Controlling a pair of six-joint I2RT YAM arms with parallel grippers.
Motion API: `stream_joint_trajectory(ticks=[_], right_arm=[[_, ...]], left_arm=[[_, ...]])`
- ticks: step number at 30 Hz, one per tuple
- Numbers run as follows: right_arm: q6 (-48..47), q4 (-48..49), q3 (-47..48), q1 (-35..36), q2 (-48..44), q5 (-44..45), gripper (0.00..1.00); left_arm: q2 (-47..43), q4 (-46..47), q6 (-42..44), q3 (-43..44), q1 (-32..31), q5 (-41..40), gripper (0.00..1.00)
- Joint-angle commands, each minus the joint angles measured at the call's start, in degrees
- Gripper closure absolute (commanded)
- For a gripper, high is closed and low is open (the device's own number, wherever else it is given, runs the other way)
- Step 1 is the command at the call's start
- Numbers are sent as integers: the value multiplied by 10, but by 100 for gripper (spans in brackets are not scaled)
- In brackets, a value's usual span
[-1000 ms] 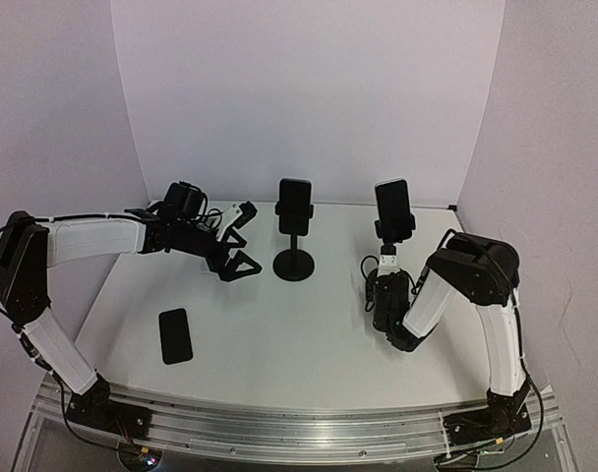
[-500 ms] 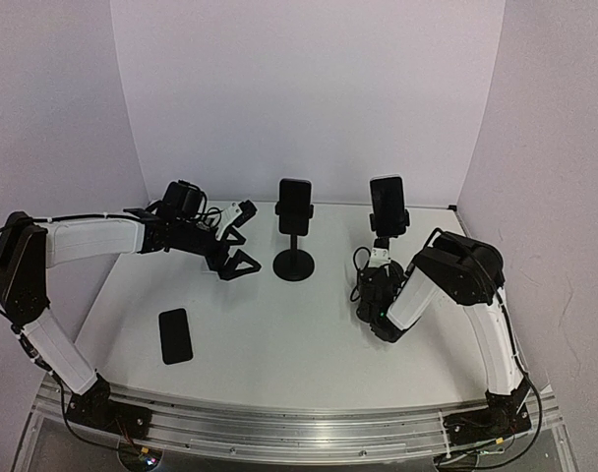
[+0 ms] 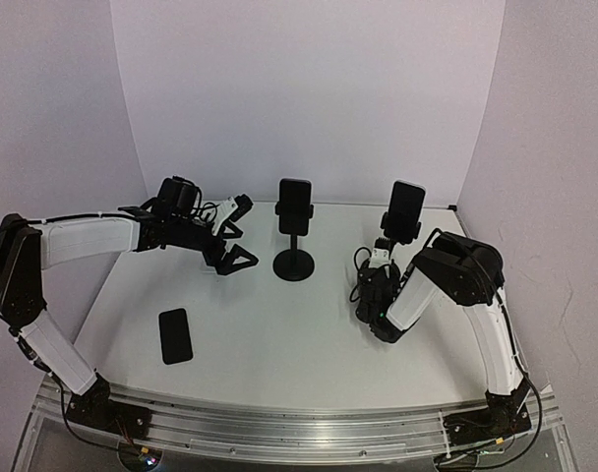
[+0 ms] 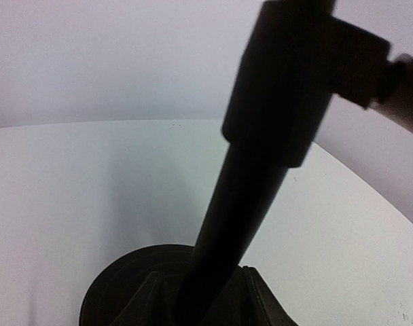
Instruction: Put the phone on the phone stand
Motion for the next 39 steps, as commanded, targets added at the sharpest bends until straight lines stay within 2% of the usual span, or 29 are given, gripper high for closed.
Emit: stream_joint_trajectory(ticks=[1, 5, 11, 17, 24, 32, 39], right_arm=[[4, 279, -9, 4, -14, 21, 63], [0, 279, -20, 10, -23, 24, 52], [-2, 279, -38, 22, -37, 21, 49], [-6, 279, -52, 33, -51, 16, 41], [-1, 279, -87, 52, -78, -2, 33], [5, 278, -132, 100, -99, 3, 28], [7, 273, -174, 143, -132, -20, 24]], left_arm=[[-17, 20, 12, 17, 5, -7, 1], [-15, 22, 13, 20, 6, -9, 1], [-18, 25, 13, 16, 7, -9, 1], [-24, 25, 8, 12, 7, -6, 1], [-39, 0, 10, 15, 10, 34, 1], [-55, -55, 5, 26, 37, 91, 1], [-87, -114, 39, 1, 89, 99, 1]])
